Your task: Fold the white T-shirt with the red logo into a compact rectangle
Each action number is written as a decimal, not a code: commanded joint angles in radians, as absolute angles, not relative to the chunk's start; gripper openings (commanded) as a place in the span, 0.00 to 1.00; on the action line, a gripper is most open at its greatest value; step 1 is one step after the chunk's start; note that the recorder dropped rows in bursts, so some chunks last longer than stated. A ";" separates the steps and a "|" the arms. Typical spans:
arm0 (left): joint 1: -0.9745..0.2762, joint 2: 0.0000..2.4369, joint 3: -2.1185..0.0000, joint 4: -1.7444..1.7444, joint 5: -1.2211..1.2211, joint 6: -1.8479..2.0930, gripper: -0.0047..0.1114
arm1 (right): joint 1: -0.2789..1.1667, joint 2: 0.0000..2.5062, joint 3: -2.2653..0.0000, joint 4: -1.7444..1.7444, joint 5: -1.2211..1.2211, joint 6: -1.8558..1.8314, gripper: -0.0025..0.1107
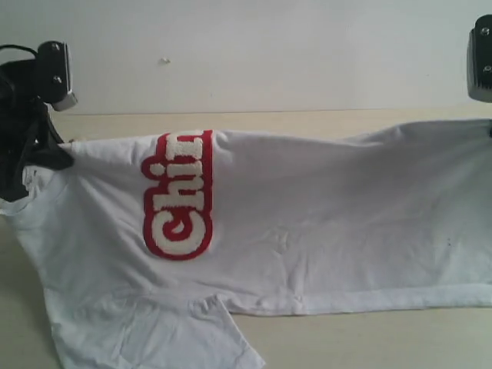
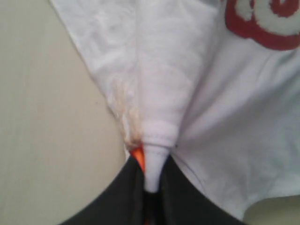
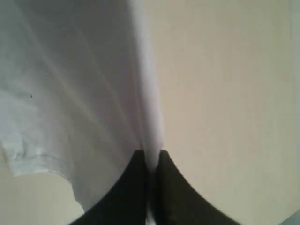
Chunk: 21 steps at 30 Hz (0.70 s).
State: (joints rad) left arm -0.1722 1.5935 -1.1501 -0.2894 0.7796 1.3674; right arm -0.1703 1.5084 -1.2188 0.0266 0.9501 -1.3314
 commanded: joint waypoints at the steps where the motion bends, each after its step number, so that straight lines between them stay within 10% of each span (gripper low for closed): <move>1: -0.140 1.515 -1.157 -0.345 0.745 1.355 0.05 | -0.174 1.457 -1.287 0.026 0.996 -1.320 0.02; 21: -0.132 1.177 -1.213 -0.240 1.023 1.345 0.05 | -0.174 1.297 -1.323 0.162 1.138 -1.277 0.02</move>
